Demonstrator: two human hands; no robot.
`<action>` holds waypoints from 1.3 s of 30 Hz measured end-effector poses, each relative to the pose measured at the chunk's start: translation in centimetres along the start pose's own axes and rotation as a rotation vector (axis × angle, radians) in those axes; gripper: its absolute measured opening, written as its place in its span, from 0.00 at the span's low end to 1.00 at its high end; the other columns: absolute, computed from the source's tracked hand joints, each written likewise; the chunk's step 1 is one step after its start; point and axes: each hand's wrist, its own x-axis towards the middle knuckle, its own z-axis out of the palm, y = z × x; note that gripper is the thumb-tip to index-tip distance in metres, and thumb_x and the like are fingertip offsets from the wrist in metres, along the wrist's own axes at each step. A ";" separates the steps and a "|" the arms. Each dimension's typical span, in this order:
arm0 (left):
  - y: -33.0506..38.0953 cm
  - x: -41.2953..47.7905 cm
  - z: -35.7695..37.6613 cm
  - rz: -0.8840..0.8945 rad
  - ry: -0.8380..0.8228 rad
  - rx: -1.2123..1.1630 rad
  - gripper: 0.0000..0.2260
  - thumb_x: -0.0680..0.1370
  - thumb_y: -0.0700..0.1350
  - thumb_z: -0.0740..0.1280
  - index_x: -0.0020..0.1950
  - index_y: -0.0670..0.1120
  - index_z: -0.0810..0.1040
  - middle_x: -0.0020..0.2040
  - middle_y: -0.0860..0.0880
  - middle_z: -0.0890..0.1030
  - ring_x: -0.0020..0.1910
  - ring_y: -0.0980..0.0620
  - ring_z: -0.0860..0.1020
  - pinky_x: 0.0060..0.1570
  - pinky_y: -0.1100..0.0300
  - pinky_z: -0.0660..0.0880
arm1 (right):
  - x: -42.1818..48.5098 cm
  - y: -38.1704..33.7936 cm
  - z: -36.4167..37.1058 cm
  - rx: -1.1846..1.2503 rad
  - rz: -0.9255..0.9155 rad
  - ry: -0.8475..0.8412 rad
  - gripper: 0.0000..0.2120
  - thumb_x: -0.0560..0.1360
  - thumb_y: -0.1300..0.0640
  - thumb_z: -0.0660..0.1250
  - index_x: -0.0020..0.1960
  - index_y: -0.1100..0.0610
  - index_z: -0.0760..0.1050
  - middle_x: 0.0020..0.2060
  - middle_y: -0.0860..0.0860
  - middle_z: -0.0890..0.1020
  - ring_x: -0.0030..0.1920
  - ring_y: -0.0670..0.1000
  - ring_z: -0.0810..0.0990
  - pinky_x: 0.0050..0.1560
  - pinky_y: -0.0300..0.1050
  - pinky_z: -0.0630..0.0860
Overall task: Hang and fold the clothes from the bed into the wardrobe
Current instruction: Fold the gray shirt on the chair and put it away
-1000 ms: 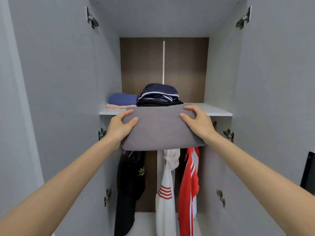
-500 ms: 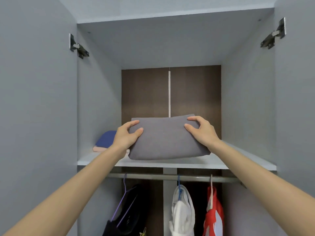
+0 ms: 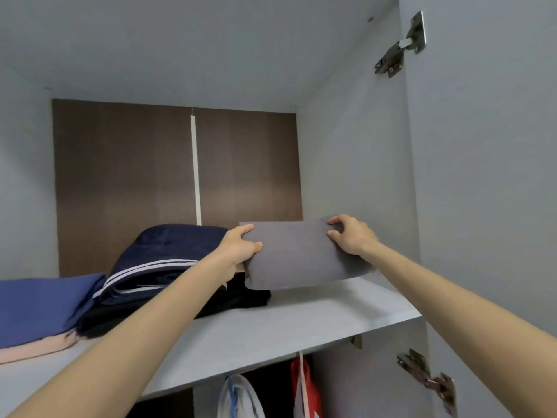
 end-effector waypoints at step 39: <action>-6.4 3.5 6.8 0.248 -0.439 1.243 0.28 0.83 0.59 0.51 0.79 0.52 0.45 0.79 0.44 0.51 0.77 0.43 0.53 0.74 0.49 0.55 | 0.7 7.2 5.5 -0.371 -0.228 -0.458 0.28 0.80 0.42 0.57 0.78 0.41 0.52 0.78 0.50 0.53 0.78 0.55 0.47 0.76 0.55 0.44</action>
